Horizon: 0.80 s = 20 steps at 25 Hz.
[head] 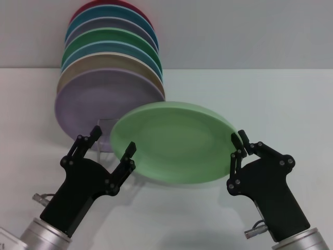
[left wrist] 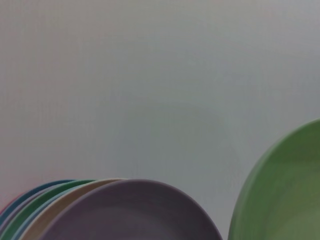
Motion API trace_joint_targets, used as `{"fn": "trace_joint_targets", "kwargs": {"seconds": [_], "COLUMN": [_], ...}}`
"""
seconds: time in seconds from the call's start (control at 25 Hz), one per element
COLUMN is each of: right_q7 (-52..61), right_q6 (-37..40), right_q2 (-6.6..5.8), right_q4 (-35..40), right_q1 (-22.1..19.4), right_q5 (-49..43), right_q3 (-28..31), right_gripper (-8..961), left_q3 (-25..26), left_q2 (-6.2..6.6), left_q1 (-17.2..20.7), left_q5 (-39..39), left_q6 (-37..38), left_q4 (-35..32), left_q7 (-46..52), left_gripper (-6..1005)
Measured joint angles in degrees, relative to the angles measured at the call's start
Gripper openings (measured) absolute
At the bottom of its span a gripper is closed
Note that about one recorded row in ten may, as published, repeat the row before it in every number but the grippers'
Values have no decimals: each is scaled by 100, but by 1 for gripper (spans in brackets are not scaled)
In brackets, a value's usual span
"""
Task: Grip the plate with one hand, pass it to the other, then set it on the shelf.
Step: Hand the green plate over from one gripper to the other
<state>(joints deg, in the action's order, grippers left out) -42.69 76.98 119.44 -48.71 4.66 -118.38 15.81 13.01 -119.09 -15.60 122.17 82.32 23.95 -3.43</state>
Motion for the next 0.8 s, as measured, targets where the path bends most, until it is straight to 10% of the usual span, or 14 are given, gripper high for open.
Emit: {"fn": "trace_joint_targets", "kwargs": {"seconds": [0.44,0.8], "right_q7": [-56,-57], "right_q6": [-32,-95], "right_q2": [0,9], "right_q4": [-24,-30], "right_q1": [39,68], "right_q5": [-6,-6], "right_q3": [1,1], "right_gripper": [133,139], "left_q3": [0,9], "left_q2": [0,4], "left_q1": [-68,-113], "left_q5": [7,8], "left_q6": [-54,-111], "left_q4": [-41,-70], "left_q7": [0,0], "left_gripper": [608,281]}}
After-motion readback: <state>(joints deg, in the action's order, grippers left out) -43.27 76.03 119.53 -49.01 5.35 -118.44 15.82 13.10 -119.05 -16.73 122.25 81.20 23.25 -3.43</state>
